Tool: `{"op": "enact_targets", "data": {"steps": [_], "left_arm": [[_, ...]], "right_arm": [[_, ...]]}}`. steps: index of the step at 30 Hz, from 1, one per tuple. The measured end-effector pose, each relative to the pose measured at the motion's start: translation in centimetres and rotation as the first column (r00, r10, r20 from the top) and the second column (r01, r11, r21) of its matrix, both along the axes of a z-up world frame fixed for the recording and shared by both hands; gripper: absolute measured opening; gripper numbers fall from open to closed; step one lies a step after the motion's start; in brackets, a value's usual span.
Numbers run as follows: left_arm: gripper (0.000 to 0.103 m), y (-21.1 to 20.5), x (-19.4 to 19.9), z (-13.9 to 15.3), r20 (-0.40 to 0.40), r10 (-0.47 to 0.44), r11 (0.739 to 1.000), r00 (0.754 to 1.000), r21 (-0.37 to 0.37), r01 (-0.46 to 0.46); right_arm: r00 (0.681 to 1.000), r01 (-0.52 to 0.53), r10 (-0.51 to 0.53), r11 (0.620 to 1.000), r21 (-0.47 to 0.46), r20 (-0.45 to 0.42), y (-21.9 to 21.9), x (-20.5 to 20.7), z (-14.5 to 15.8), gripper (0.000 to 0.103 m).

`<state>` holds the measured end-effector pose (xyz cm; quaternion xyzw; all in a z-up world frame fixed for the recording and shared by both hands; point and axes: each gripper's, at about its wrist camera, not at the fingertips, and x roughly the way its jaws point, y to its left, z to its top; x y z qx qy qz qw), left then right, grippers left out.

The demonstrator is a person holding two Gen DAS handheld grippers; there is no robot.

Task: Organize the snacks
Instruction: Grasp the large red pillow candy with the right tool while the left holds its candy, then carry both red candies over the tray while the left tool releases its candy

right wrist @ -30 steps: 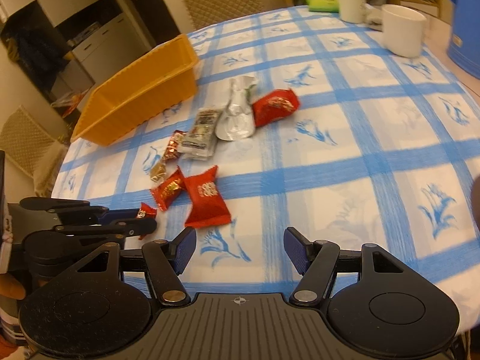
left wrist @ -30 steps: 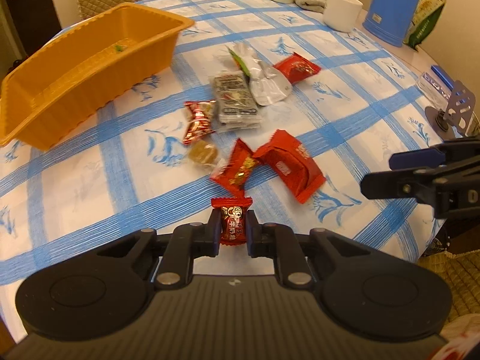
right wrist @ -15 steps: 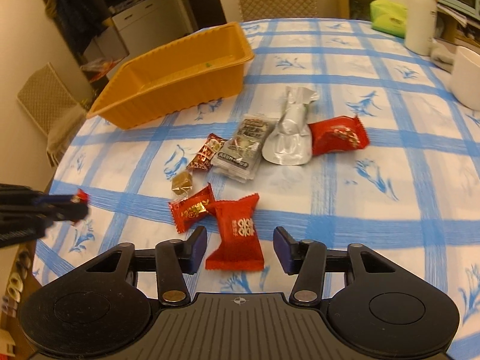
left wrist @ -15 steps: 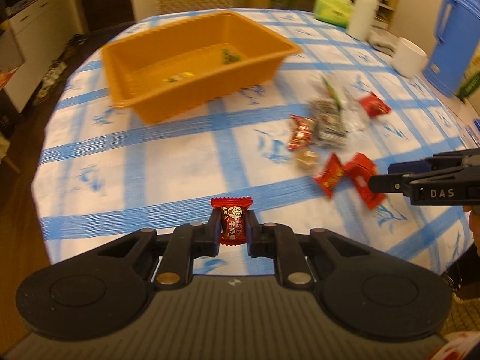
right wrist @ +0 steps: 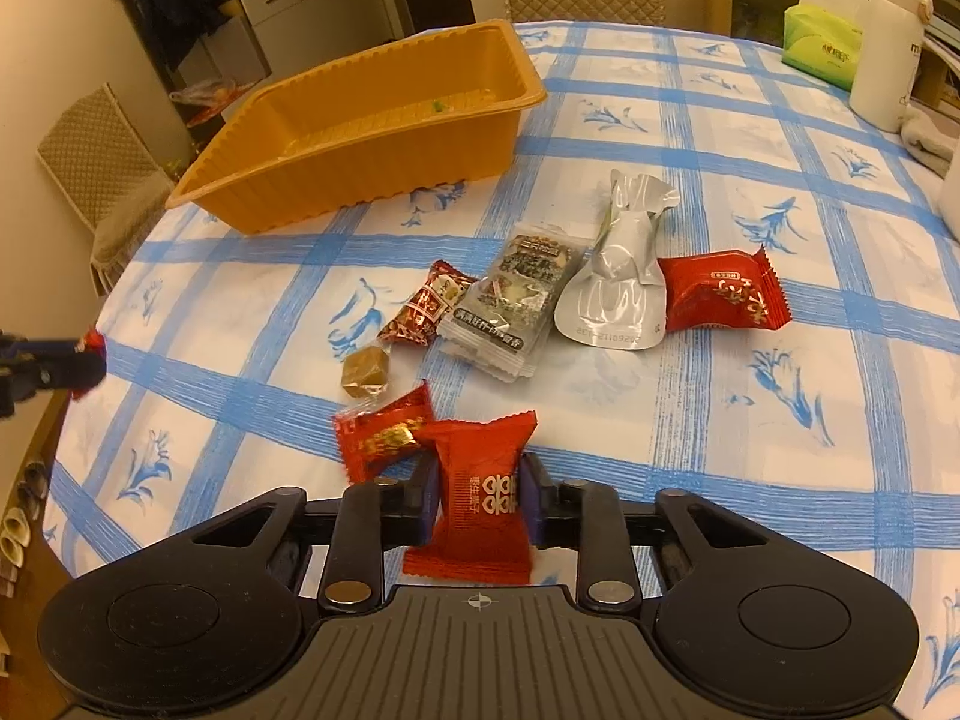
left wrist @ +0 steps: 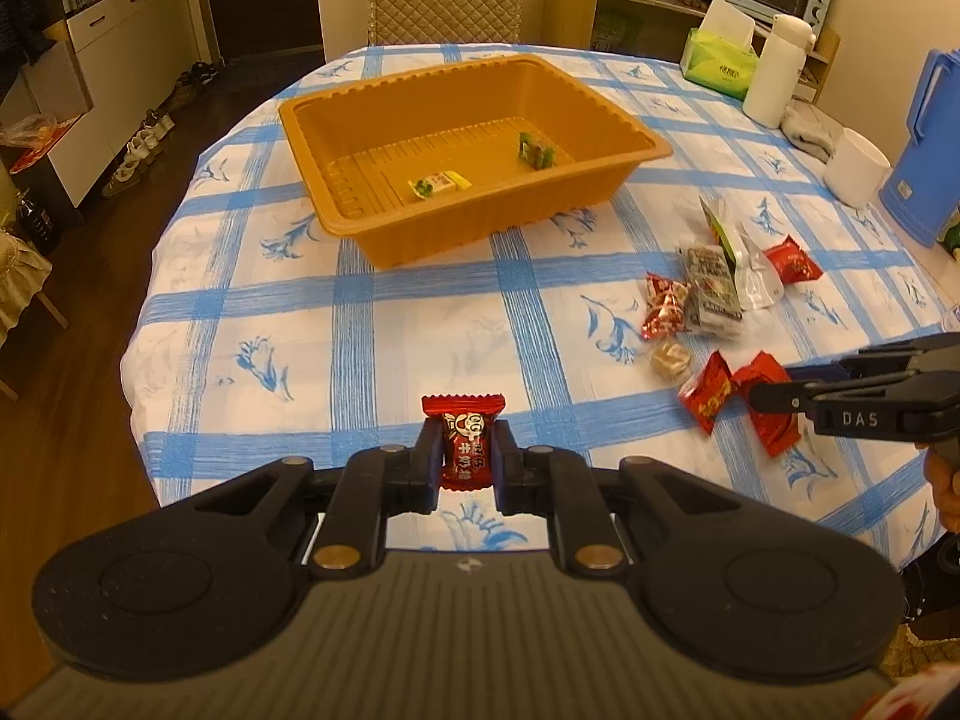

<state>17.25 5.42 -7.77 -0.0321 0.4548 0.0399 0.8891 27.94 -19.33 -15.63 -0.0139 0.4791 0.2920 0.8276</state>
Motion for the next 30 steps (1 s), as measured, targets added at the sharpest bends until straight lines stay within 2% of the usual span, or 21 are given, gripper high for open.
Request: {"op": "enact_targets", "data": {"steps": [7,17,22,30], "left_arm": [[0.014,0.6,1.0,1.2,0.032,-0.003,1.000,0.999,-0.006,0.003],[0.014,2.1,3.8,3.5,0.098,-0.002,1.000,0.995,-0.007,0.003],[0.014,3.1,6.1,4.0,0.109,0.000,1.000,0.994,0.002,0.000],[0.014,5.2,10.8,4.7,0.117,0.007,1.000,0.993,0.015,-0.008]], "right_arm": [[1.000,0.001,-0.001,1.000,0.010,0.003,-0.9,0.0,1.6,0.024],[0.997,0.032,-0.036,0.997,0.070,0.066,-1.0,2.4,6.5,0.024],[0.996,0.002,-0.012,0.994,0.109,0.089,1.0,4.4,8.1,0.024],[0.991,-0.055,0.035,0.986,0.155,0.131,6.8,8.6,9.8,0.024]]}}
